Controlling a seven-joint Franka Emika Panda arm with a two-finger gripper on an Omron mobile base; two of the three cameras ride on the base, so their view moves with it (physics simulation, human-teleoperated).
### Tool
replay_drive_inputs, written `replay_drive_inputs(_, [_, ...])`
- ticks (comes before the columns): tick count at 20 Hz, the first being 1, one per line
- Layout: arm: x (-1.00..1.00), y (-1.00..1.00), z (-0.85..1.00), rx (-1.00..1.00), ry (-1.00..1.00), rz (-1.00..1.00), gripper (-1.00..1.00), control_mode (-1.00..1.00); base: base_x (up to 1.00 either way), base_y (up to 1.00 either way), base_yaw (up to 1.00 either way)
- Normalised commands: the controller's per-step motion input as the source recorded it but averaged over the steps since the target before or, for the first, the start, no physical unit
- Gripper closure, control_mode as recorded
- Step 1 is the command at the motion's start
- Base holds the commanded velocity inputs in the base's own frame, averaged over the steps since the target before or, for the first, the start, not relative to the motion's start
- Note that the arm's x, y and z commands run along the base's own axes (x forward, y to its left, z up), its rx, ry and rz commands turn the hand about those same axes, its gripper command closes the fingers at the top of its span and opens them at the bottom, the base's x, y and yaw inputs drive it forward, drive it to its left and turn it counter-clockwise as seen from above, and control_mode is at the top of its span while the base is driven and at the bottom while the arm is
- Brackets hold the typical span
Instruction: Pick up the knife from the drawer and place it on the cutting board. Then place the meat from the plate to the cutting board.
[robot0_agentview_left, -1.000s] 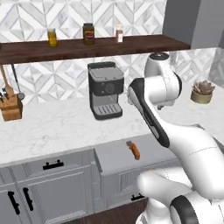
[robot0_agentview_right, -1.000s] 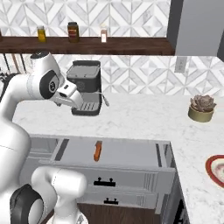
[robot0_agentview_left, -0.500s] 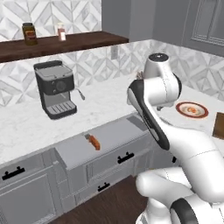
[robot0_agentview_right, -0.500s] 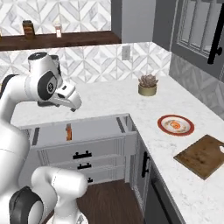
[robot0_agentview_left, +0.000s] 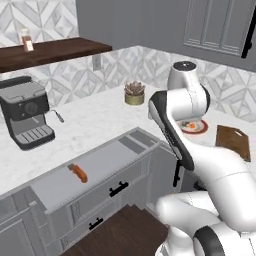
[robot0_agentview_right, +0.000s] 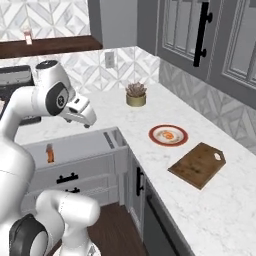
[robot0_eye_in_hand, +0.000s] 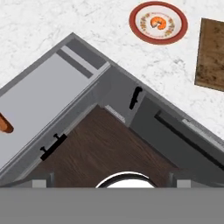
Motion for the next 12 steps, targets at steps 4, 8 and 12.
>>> replay_drive_inputs(4, [0.0, 0.0, 0.0, 0.0, 0.0, 0.0, -1.0, 1.0, 0.06, -0.64, -0.04])
replay_drive_inputs(8, [0.0, 0.0, 0.0, 0.0, 0.0, 0.0, -1.0, 1.0, 0.1, -0.54, -0.06])
replay_drive_inputs(12, [0.0, 0.0, 0.0, 0.0, 0.0, 0.0, -1.0, 1.0, 0.25, -0.13, -0.04])
